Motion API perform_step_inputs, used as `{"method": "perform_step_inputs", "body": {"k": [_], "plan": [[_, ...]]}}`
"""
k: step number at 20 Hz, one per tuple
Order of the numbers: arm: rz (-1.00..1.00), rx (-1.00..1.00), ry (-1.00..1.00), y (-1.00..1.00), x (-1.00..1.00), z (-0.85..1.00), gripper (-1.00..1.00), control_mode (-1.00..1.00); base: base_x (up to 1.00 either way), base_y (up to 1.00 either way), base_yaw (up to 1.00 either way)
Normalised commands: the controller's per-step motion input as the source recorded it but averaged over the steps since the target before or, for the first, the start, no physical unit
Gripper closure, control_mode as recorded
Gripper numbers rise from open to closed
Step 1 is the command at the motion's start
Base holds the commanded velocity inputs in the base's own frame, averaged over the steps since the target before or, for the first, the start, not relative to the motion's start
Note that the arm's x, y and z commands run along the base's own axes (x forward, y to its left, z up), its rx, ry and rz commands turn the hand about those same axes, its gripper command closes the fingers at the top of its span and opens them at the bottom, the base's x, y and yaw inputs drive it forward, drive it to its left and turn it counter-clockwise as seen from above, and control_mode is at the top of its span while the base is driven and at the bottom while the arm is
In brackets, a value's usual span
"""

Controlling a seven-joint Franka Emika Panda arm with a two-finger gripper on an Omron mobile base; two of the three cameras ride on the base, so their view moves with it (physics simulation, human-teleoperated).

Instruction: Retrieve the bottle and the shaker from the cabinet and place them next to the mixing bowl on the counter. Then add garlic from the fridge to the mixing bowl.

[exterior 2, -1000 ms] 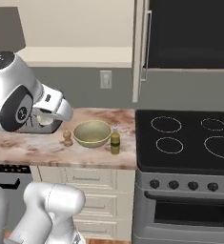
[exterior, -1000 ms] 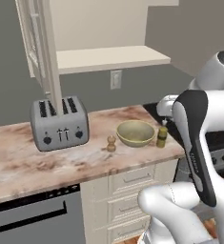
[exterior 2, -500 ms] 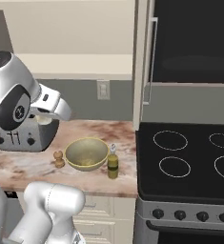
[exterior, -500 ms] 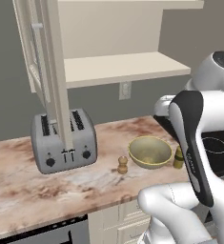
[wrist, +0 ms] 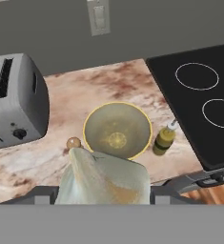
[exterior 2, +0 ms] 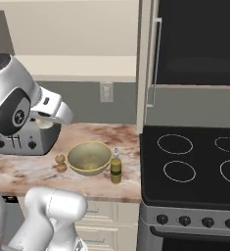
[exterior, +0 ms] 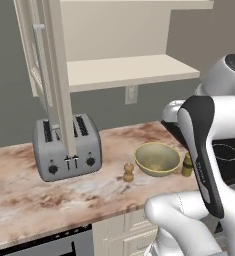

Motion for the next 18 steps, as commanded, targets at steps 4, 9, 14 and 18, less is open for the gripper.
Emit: {"method": "perform_step_inputs", "body": {"k": [4,9,14,18], "plan": [[0.00,0.00,0.02,0.00,0.02,0.00,1.00,-1.00,0.00,0.00,0.00],[0.00,0.00,0.31,0.00,0.52,0.08,1.00,-1.00,0.00,0.00,0.00],[0.02,0.00,0.16,-0.06,0.35,-0.01,1.00,-1.00,0.00,0.00,0.00],[0.04,0.00,-0.12,-0.09,0.20,-0.53,1.00,-1.00,0.00,0.00,0.00]]}}
